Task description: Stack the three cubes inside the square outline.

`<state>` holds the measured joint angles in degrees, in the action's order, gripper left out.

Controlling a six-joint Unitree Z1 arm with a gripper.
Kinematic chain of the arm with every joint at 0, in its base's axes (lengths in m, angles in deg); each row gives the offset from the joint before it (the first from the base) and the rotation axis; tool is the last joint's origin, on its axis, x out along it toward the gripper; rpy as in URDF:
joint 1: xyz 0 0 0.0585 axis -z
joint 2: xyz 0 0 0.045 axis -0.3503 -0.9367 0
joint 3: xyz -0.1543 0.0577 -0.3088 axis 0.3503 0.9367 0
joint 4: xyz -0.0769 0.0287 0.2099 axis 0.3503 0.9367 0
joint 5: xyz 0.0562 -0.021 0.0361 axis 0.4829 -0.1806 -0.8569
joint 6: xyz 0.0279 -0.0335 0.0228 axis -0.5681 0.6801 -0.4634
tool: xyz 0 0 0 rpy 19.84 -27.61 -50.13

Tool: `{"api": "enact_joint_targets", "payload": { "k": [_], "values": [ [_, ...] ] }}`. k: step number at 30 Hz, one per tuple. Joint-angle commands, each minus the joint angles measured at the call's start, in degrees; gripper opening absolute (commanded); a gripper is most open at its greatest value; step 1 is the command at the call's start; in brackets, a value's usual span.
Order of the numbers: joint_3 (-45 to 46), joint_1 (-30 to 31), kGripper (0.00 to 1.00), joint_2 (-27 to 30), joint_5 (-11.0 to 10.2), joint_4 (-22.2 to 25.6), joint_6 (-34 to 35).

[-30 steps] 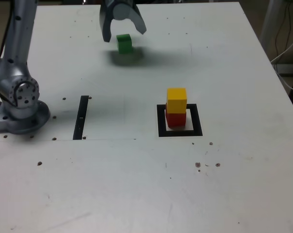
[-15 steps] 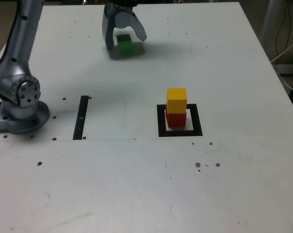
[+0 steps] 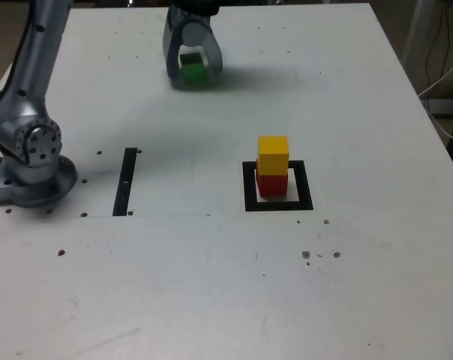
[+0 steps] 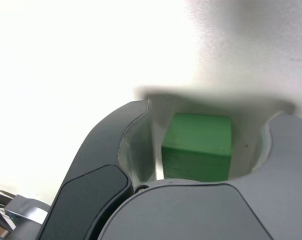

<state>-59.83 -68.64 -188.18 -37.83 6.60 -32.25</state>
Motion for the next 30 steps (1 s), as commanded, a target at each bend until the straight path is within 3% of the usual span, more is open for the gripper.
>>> {"api": "enact_joint_targets", "payload": {
  "k": [1,19,30],
  "values": [
    [0.15,0.4,0.22,-0.16,-0.28,-0.07,-0.01],
    [-1.29,1.77,0.19,-0.4,1.12,2.0,-2.61],
    [-5.81,6.42,0.17,3.49,0.97,8.05,-1.28]
  ]
}}
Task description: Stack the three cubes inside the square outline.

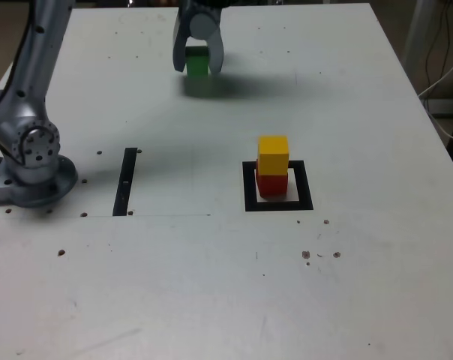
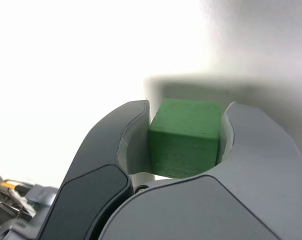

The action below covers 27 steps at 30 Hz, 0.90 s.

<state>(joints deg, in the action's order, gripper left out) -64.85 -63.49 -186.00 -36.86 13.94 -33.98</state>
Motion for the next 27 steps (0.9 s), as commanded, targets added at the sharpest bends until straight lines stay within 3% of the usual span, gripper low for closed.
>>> {"api": "enact_joint_targets", "payload": {
  "k": [1,7,11,19,27],
  "values": [
    [-1.41,2.45,0.17,2.07,-0.01,1.57,1.02],
    [-5.74,12.97,0.17,6.28,-0.02,9.17,7.44],
    [-7.39,20.53,0.17,8.82,1.54,12.79,12.81],
    [-5.59,31.07,0.16,12.0,7.81,14.11,21.76],
    [-4.26,37.66,0.16,13.45,10.46,14.17,28.94]
  ]
}}
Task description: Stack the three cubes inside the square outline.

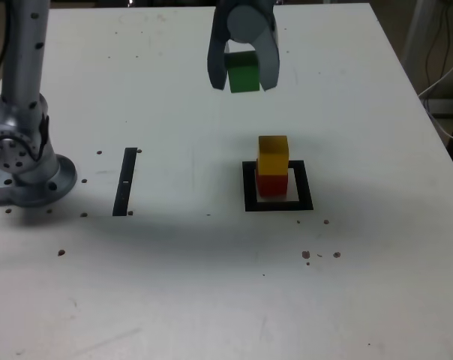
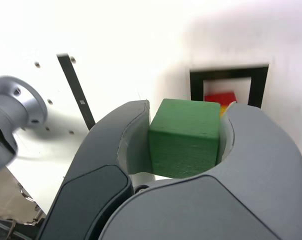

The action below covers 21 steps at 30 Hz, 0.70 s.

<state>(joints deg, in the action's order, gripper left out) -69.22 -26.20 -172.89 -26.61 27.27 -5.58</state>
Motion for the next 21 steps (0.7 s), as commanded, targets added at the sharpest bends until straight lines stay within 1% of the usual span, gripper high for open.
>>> {"api": "enact_joint_targets", "payload": {
  "k": [1,5,9,13,21],
  "values": [
    [0.17,1.04,0.16,0.32,0.49,0.85,1.2],
    [0.27,3.83,0.16,-0.41,1.22,0.84,3.87],
    [-0.02,6.69,0.16,-2.03,1.25,0.84,6.18],
    [-0.99,8.8,0.16,-4.36,1.33,0.84,7.05],
    [-2.05,9.96,0.16,-6.9,1.59,0.83,7.17]
  ]
}}
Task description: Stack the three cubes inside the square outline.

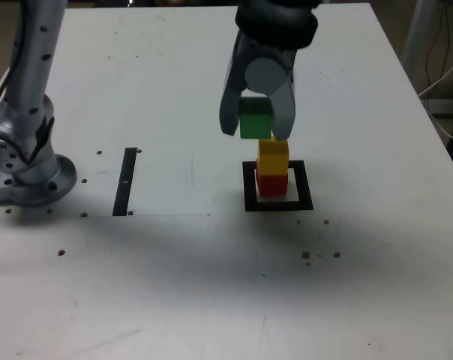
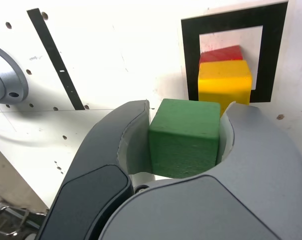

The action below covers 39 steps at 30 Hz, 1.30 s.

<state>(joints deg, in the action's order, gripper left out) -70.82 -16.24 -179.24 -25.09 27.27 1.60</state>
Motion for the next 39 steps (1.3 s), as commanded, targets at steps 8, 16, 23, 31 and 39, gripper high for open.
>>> {"api": "enact_joint_targets", "payload": {
  "k": [8,16,23,31,39],
  "values": [
    [-0.54,-0.13,0.17,-1.47,-0.39,0.72,-0.55],
    [-0.67,-0.32,0.22,-1.83,-0.74,0.55,-0.57],
    [-2.05,-0.4,0.25,-2.2,-0.85,0.38,-0.51],
    [-3.2,-0.4,0.25,-2.53,-0.84,0.21,0.78],
    [-3.43,-0.4,0.31,-4.66,-1.1,-0.19,0.86]
  ]
}}
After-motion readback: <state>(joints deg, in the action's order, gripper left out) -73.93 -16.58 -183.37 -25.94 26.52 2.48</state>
